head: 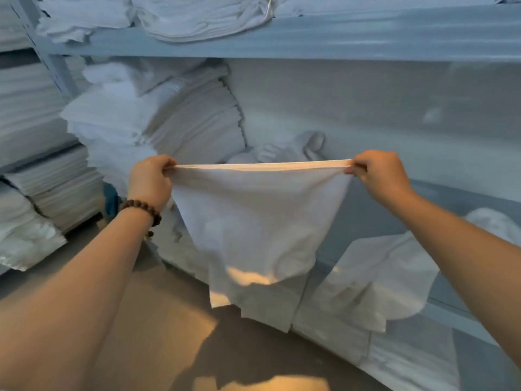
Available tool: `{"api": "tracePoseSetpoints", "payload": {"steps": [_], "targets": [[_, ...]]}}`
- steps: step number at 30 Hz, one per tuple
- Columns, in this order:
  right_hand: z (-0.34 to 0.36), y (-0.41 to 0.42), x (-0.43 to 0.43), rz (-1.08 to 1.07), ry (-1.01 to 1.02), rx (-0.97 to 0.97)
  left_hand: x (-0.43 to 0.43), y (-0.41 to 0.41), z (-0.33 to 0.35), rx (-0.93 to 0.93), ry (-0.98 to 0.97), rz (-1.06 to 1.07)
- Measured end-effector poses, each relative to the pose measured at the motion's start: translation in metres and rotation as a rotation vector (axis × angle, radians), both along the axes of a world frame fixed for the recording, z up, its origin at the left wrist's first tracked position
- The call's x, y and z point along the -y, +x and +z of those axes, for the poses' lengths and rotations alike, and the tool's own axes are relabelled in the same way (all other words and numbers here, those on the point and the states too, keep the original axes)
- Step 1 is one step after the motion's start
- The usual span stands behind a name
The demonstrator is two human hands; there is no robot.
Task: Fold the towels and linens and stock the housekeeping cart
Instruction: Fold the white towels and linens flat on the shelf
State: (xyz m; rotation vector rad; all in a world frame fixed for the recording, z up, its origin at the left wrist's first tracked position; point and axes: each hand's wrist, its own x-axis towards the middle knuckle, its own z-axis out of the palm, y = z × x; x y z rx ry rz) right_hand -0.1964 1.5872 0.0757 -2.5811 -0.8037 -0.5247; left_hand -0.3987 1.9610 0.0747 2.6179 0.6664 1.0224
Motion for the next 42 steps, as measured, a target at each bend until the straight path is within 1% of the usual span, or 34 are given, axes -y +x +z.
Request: {"api": "tracePoseSetpoints", "payload": {"steps": [2,3,5,7,9,11,13,15,16,17,20,22,25,29,31,33,35,39,42], "targets": [[0.007,-0.003,-0.002,0.046,0.108,0.013,-0.006,0.001,0.002,-0.042,0.006,0.001],[0.009,-0.006,-0.004,0.074,0.17,-0.018,-0.008,0.001,0.002,-0.07,0.001,-0.005],[0.017,-0.011,-0.007,0.111,0.348,-0.138,-0.01,0.002,0.0,-0.103,-0.034,-0.015],[0.025,-0.015,-0.01,0.201,0.553,-0.274,-0.009,0.005,-0.004,-0.153,-0.073,-0.023],[0.032,-0.02,-0.017,0.279,0.625,-0.342,-0.004,0.008,-0.006,-0.251,-0.098,-0.048],[0.038,-0.026,-0.029,0.358,0.583,-0.368,0.009,0.014,-0.005,-0.293,-0.1,-0.114],[0.043,-0.035,-0.044,0.435,0.52,-0.404,0.033,0.025,0.004,-0.2,-0.105,-0.227],[0.042,-0.043,-0.059,0.468,0.443,-0.402,0.069,0.038,0.02,-0.084,-0.122,-0.384],[0.04,-0.047,-0.065,0.475,0.408,-0.394,0.088,0.045,0.026,-0.063,-0.144,-0.469],[0.037,-0.051,-0.07,0.482,0.386,-0.392,0.104,0.052,0.031,-0.077,-0.178,-0.545],[0.033,-0.056,-0.075,0.511,0.378,-0.373,0.138,0.067,0.035,-0.247,-0.33,-0.714],[0.032,-0.055,-0.072,0.511,0.392,-0.389,0.148,0.074,0.029,-0.316,-0.407,-0.779],[0.029,-0.053,-0.063,0.497,0.442,-0.424,0.16,0.08,0.024,-0.325,-0.493,-0.774],[0.023,-0.047,-0.05,0.475,0.625,-0.446,0.168,0.087,0.032,-0.302,-0.45,-0.752],[0.016,-0.045,-0.041,0.495,0.681,-0.543,0.167,0.089,0.038,-0.294,-0.453,-0.756],[0.002,-0.047,-0.033,0.541,0.632,-0.695,0.165,0.09,0.044,-0.257,-0.49,-0.764],[-0.015,-0.05,-0.03,0.551,0.565,-0.803,0.163,0.091,0.052,-0.199,-0.536,-0.764],[-0.043,-0.049,-0.033,0.517,0.527,-0.882,0.152,0.095,0.063,-0.089,-0.548,-0.712],[-0.066,-0.047,-0.035,0.486,0.488,-0.896,0.137,0.098,0.065,0.02,-0.607,-0.658]]}}
